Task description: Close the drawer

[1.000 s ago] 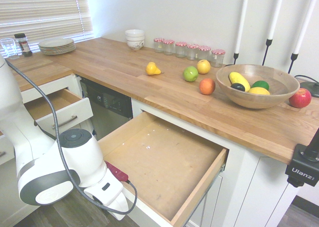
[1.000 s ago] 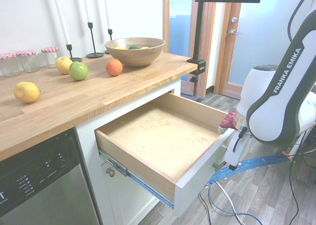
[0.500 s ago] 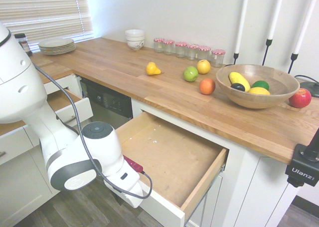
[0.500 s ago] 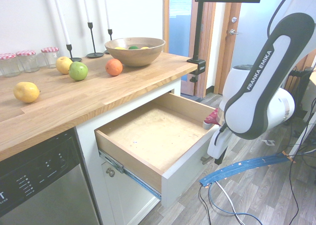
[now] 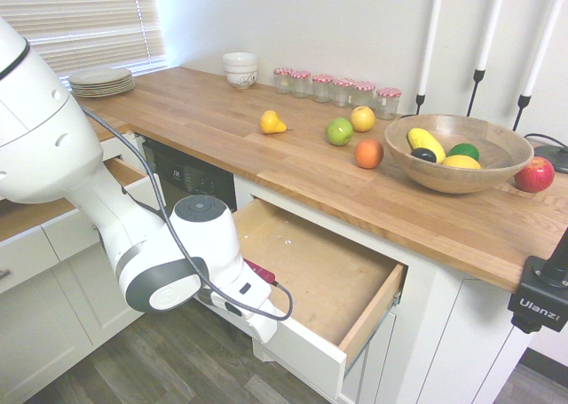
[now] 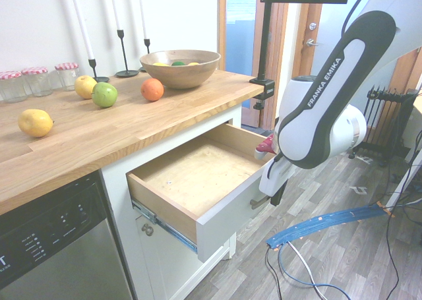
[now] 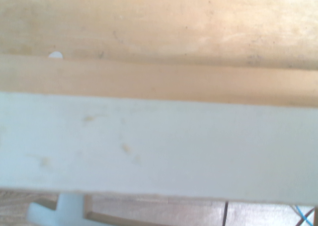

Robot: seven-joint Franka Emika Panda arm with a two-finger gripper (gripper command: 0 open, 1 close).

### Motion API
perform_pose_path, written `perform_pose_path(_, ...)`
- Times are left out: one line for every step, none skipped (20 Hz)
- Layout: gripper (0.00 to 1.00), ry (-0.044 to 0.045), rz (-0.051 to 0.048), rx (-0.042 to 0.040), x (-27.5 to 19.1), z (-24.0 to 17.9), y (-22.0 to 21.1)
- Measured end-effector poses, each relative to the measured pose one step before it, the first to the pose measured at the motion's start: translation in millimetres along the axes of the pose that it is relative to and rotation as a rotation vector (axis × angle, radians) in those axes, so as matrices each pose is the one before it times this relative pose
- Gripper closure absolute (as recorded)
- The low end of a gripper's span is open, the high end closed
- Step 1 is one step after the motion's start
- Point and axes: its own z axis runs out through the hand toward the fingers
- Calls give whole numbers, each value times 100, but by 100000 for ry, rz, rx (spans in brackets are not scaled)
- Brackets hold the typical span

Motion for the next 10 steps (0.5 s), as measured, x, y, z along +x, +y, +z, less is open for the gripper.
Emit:
perform_pose_path(100, 44, -149, 26, 315, -17, -435)
perform_pose_path(100, 172, -96, 97, 305, 53, -454)
perform_pose_path(100, 203, -114, 2, 275, 138, -419)
perform_pose_path(100, -27, -141, -178, 259, 209, -396)
perform_pose_path(100, -32, -142, -122, 247, 231, -428)
perform_pose_path(100, -44, -22, -105, 230, 202, -420)
perform_pose_path(100, -17, 73, -116, 276, 159, -420)
perform_pose_path(100, -9, 172, -95, 331, 144, -399)
perform_pose_path(100, 36, 216, -87, 401, 55, -413)
perform_pose_path(100, 22, 14, -55, 377, 15, -347)
